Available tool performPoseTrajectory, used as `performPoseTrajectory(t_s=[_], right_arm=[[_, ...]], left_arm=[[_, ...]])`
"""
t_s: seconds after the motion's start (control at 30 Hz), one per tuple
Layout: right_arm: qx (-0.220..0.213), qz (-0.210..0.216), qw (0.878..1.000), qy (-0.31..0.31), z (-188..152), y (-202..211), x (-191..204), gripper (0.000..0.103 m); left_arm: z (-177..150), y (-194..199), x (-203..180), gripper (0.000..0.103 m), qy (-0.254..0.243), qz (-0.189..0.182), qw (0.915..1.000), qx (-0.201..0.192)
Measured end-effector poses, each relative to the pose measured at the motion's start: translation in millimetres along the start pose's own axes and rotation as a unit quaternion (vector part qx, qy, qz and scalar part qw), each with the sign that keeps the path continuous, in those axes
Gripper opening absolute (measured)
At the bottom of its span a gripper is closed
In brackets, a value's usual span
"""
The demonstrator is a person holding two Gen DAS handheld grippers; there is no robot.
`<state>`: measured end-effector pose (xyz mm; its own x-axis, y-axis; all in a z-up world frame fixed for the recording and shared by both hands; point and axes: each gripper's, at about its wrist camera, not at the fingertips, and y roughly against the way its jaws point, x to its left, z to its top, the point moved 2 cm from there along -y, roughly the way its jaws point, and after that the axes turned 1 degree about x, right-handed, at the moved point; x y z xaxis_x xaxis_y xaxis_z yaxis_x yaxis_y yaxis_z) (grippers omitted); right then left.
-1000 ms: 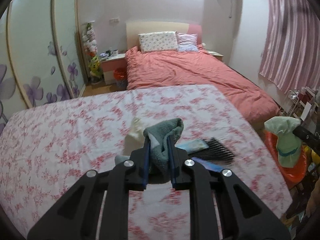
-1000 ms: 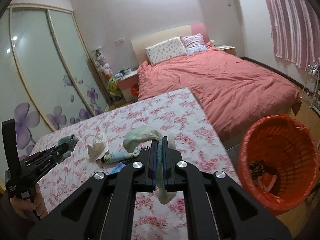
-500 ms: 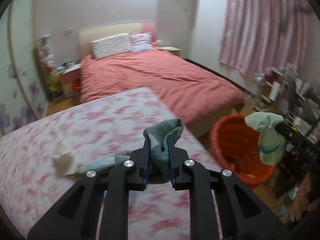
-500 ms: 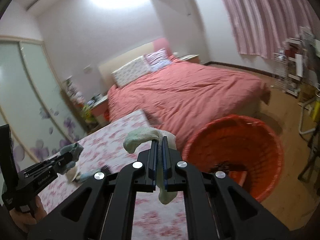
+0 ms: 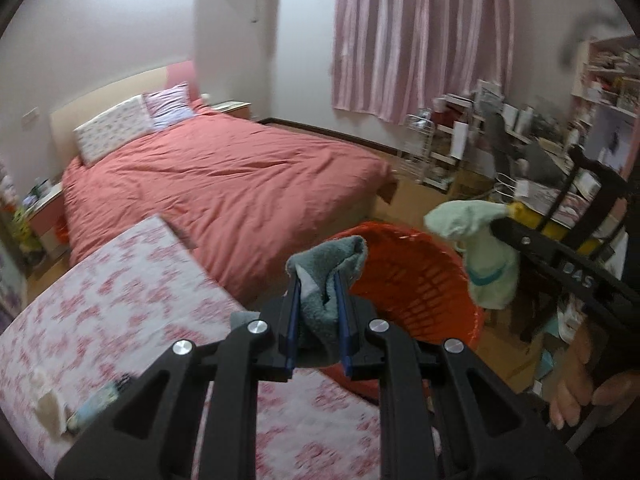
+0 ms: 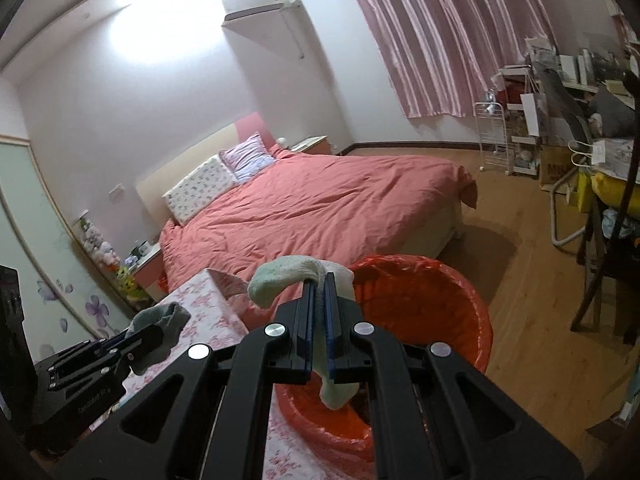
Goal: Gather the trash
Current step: 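Carry both socks over the orange basket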
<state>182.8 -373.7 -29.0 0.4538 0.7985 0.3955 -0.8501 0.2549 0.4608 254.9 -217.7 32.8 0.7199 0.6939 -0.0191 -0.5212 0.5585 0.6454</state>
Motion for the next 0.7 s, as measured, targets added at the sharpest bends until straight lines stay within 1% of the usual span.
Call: performPoseTrajectory(t_s=[0.1,0.2,0.33,0.4,0.6,0.7], right_arm=[[0.007,-0.008,1.0,-0.009,-2.3,-6.7,-8.5,0.005],[0.008,-0.02,1.0,-0.015,-4.3,-8.1,-17.0,0.005],[0.011,-0.032,0.999,-0.03,-6.5,-6.9,-30.3,0.005],[0.01,-0.038,0.999,-0.03,-8.3,-6.3,-34.4,0.005],[0.017,-0.04,0.998,-0.042,-10.0,-20.7,-33.8,0.005],[0.027,-0.043,0.998,-0.042,-9.6,-31.3,-34.4,0.005]], left_arm=[[1.3,-22.4,-13.7,0.017,-0.014,-0.02,0.9997,0.006],[0.9,-42.4,-22.5,0.017,-0.015,-0.04,0.999,0.013],[-5.0,-74.2,-34.3,0.017,-0.031,-0.062,0.997,0.035],[-6.1,-87.9,-38.4,0.017,-0.045,-0.065,0.9959,0.043],[-8.6,-105.5,-40.0,0.018,-0.068,-0.069,0.9942,0.045],[-10.8,-113.3,-41.3,0.019,-0.066,-0.071,0.9941,0.048]])
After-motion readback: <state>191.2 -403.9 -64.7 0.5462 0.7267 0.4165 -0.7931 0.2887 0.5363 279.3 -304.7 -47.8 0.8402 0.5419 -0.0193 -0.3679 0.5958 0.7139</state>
